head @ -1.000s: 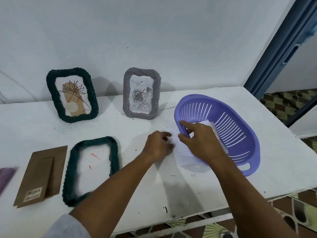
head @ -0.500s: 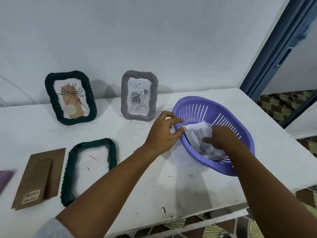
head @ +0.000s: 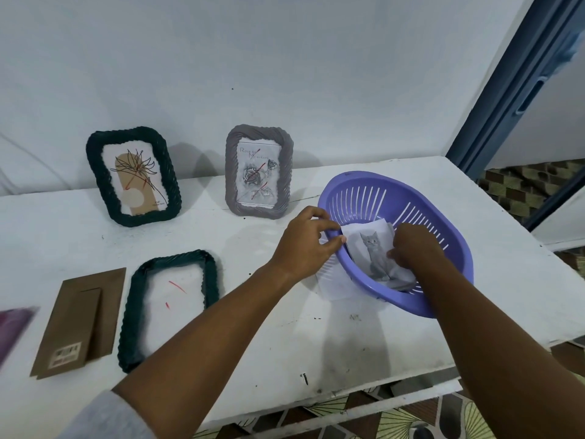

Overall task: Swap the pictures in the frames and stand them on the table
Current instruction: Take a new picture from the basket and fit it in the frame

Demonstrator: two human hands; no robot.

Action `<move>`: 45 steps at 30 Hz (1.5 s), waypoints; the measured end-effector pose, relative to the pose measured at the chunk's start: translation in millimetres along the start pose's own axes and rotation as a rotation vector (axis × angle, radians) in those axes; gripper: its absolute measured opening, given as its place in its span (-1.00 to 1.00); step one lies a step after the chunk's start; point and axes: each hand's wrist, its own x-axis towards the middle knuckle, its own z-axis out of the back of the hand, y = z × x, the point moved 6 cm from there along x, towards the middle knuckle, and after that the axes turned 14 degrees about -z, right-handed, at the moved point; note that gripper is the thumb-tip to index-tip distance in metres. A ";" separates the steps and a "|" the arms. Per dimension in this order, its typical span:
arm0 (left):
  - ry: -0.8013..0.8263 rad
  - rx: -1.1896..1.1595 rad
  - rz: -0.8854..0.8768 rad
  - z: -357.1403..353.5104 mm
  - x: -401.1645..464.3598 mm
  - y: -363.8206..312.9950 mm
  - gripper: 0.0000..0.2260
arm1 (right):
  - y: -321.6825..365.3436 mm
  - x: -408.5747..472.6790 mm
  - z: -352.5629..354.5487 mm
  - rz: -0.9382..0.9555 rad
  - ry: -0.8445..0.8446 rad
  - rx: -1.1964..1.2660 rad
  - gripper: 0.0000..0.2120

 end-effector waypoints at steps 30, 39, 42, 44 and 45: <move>-0.259 -0.533 0.217 42.8 -6.6 10.0 -0.83 | 49.8 -87.4 34.7 0.268 0.387 1.239 -0.84; -0.334 -0.676 0.252 125.5 -46.9 44.1 -0.78 | 96.0 -115.0 39.8 0.420 0.473 1.277 -0.77; -0.364 -0.611 0.300 149.1 -73.2 61.3 -0.80 | 124.9 -128.8 26.0 0.428 0.578 1.361 -0.78; -0.392 -0.567 0.347 159.6 -95.6 72.7 -0.84 | 143.0 -138.4 10.6 0.418 0.626 1.348 -0.79; -0.400 -0.550 0.374 164.2 -108.3 78.5 -0.85 | 151.5 -144.3 0.9 0.417 0.651 1.334 -0.80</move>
